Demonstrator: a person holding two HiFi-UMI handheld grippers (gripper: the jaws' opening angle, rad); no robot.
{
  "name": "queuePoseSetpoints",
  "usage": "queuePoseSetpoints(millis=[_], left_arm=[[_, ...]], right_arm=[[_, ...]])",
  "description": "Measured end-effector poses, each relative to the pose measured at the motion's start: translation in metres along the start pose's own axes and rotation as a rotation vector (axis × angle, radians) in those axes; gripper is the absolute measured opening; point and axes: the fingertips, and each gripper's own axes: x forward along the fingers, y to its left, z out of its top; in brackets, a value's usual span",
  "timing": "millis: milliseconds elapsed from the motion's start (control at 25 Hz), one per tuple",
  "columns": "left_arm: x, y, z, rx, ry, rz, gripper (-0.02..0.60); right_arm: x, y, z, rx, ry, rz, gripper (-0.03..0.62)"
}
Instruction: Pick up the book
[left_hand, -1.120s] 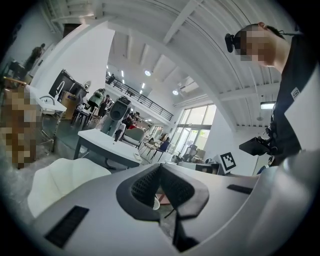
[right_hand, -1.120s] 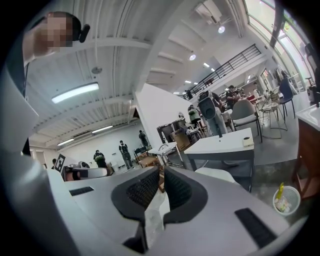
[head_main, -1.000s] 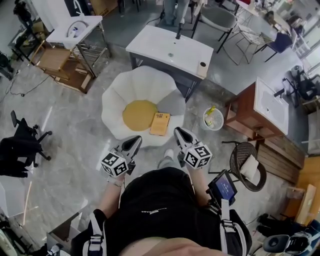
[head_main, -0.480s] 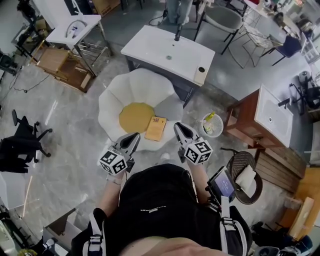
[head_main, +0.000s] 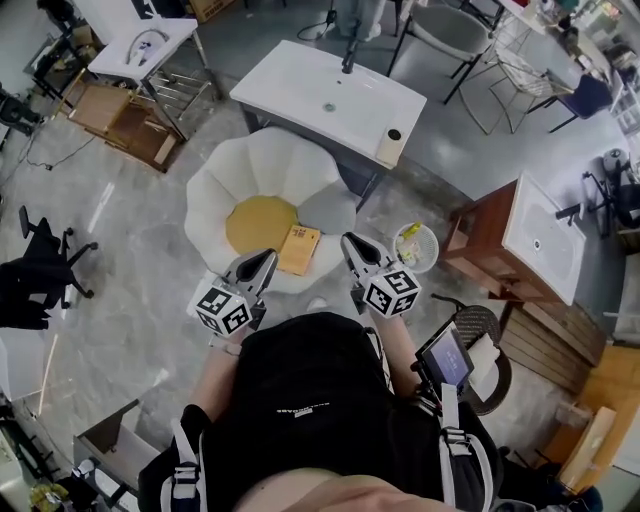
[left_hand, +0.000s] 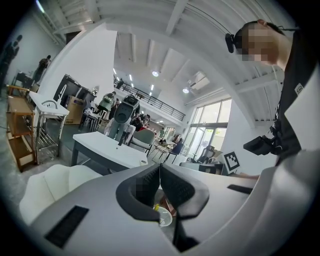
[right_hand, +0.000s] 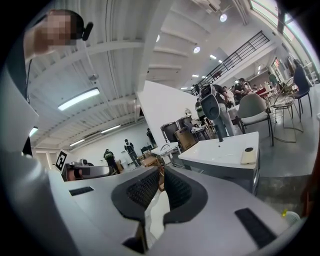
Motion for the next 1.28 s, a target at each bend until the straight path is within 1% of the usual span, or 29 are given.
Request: queuePoseSetpoints(millis=[120, 320, 480, 720, 1000, 1280], left_arm=[[0.011, 0.002, -0.001, 0.007, 0.004, 0.008, 0.014], [0.017, 0.009, -0.008, -0.011, 0.024, 0.03, 0.014], [0.023, 0.024, -0.015, -0.025, 0.039, 0.046, 0.014], [0.025, 0.043, -0.023, -0.046, 0.073, 0.048, 0.015], [0.024, 0.094, -0.027, -0.069, 0.118, 0.041, 0.015], [0.032, 0.152, -0.047, -0.081, 0.215, -0.014, 0.015]], right_arm=[[0.003, -0.012, 0.001, 0.01, 0.003, 0.004, 0.048], [0.009, -0.022, -0.007, 0.028, 0.029, 0.015, 0.048], [0.02, -0.027, -0.014, 0.034, 0.046, 0.024, 0.048], [0.034, -0.033, -0.023, 0.06, 0.061, -0.001, 0.048], [0.069, -0.033, -0.038, 0.087, 0.09, -0.039, 0.048], [0.103, -0.037, -0.053, 0.126, 0.094, -0.122, 0.048]])
